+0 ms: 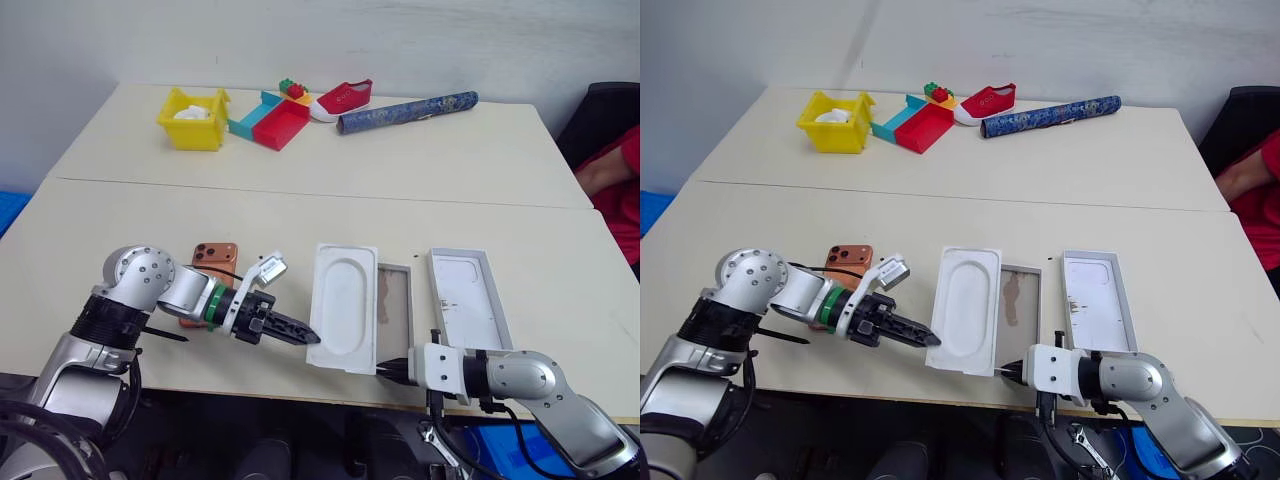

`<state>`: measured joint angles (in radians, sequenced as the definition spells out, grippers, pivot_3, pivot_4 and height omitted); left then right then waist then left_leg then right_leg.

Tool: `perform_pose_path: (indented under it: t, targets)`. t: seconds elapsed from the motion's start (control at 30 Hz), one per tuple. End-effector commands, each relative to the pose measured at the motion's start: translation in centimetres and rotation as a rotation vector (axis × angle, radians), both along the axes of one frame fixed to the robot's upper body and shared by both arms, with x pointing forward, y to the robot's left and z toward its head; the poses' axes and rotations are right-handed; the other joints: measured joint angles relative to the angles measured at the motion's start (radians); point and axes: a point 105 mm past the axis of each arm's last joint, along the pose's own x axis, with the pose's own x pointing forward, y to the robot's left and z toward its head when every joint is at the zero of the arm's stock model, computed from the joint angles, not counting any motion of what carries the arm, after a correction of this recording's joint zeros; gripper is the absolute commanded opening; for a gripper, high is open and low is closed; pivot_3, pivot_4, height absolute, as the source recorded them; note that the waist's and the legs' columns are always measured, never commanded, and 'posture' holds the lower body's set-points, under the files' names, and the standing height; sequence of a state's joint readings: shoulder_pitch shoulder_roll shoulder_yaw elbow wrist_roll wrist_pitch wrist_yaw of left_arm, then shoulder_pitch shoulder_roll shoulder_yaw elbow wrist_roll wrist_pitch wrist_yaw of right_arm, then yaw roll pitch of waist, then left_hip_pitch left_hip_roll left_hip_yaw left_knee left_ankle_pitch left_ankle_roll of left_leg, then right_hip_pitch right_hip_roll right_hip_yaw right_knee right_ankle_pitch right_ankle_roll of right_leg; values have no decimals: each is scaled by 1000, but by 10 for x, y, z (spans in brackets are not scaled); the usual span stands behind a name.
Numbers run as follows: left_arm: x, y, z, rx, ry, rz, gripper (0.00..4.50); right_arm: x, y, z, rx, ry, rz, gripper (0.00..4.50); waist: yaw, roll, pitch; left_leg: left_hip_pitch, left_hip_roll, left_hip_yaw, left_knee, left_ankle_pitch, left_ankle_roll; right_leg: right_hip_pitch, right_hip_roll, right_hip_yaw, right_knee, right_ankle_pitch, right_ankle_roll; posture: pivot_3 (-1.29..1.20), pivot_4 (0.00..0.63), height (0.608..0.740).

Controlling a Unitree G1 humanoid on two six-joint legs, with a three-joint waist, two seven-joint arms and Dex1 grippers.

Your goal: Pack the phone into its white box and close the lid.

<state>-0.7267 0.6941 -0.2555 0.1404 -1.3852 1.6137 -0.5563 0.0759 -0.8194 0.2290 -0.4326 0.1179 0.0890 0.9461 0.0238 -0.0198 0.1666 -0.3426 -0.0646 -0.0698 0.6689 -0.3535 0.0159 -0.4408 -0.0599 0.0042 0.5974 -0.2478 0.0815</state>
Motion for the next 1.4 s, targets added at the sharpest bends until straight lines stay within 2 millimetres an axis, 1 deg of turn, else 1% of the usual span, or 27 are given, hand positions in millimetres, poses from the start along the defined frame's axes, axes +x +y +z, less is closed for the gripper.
perform_pose_path:
  t: [0.03, 0.1, 0.17, 0.23, 0.3, 0.4, 0.43, 0.5, 0.67, 0.9, 1.1, 1.17, 1.2, 1.33, 1.37, 1.4]
  targets:
    - [-1, -10, 2, -28, 13, -23, 0, -7, -3, 16, 20, -37, 8, 1654, 3, 0, 0, 0, 0, 0, 0, 0, 0, 0, 0, 0, 0, 0, 0, 0, 150, 740]
    - [0, -18, -2, -22, 22, -29, 0, -11, -10, 31, 35, -62, -20, 2425, 4, 0, 0, 0, 0, 0, 0, 0, 0, 0, 0, 0, 0, 0, 0, 0, 150, 740]
    - [2, -25, -6, -12, 30, -32, 0, -17, -18, 50, 73, -61, -65, 2969, 8, 0, 0, -1, -1, 0, 0, 0, 1, 0, -1, 0, 0, 0, 0, 0, 150, 740]
    - [5, -32, -10, -3, 36, -27, 0, -26, -25, 70, 115, -37, -104, 3627, 7, 0, 0, -1, -2, 0, 1, 0, 1, 1, -1, 0, -1, 1, 1, 0, 150, 740]
    - [8, -40, -13, 5, 37, -29, 0, -36, -34, 88, 156, -2, -148, 4403, 7, -1, 0, 0, -1, -1, 1, 0, 1, 2, -1, 0, -1, 1, 1, 0, 150, 740]
    - [11, -51, -14, 3, 42, -38, 0, -48, -46, 106, 201, 42, -218, 4459, 6, -2, 0, 3, -1, -2, 0, 0, 1, 7, -1, -1, -2, 1, 2, 0, 150, 740]
    - [12, -54, -14, 5, 43, -38, 0, -50, -49, 110, 210, 44, -244, 4459, 4, -2, 0, 7, -1, -2, -1, 0, 1, 10, -1, -1, -3, 1, 2, 0, 150, 740]
    - [16, -59, -15, 11, 50, -29, 0, -52, -53, 114, 224, 45, -285, 4459, 3, -2, 0, 8, 0, -2, -1, 0, 2, 12, -1, -1, -4, 1, 2, 0, 150, 740]
    - [29, -65, -25, 61, 53, 34, 0, -55, -50, 114, 251, 50, -333, 4459, 3, -2, 0, 8, 0, -2, -1, 0, 2, 12, -1, -1, -4, 1, 3, 0, 150, 740]
    - [34, -72, -29, 89, 39, 39, 0, -49, -46, 112, 278, 40, -357, 4459, 6, -2, 0, 7, -1, -2, -1, 0, 2, 12, -1, -1, -5, 2, 3, 0, 150, 740]
    - [33, -73, -32, 125, 29, 11, 0, -47, -43, 110, 288, 40, -361, 4459, 7, -2, 0, 7, -1, -2, -1, -1, 1, 12, -1, -1, -6, 2, 3, 0, 150, 740]
    - [30, -72, -31, 126, 22, -15, 468, -46, -43, 109, 289, 41, -362, 4500, 6, -2, 0, 7, -1, -2, -1, -1, 1, 12, -1, -1, -6, 2, 3, 0, 150, 740]
    - [29, -72, -30, 122, 19, -25, 626, -45, -42, 108, 289, 42, -362, 4500, 6, -2, 0, 7, -1, -2, -1, -1, 1, 12, -1, -1, -6, 2, 3, 0, 150, 740]
    - [26, -74, -18, 69, 12, -68, 1840, -45, -40, 105, 288, 50, -357, 4500, 5, -2, 0, 8, -1, -2, -1, -1, 1, 12, -1, -1, -6, 2, 3, 0, 150, 740]
    - [25, -74, -16, 60, 9, -75, 2241, -44, -39, 104, 288, 52, -356, 4500, 4, -2, 0, 8, -1, -2, -1, -1, 1, 12, -1, -1, -6, 2, 3, 0, 150, 740]
    - [25, -73, -14, 53, 4, -79, 2440, -44, -39, 103, 288, 54, -353, 4500, 4, -2, 0, 8, 0, -2, -1, -1, 1, 12, -1, -1, -6, 2, 3, 0, 150, 740]
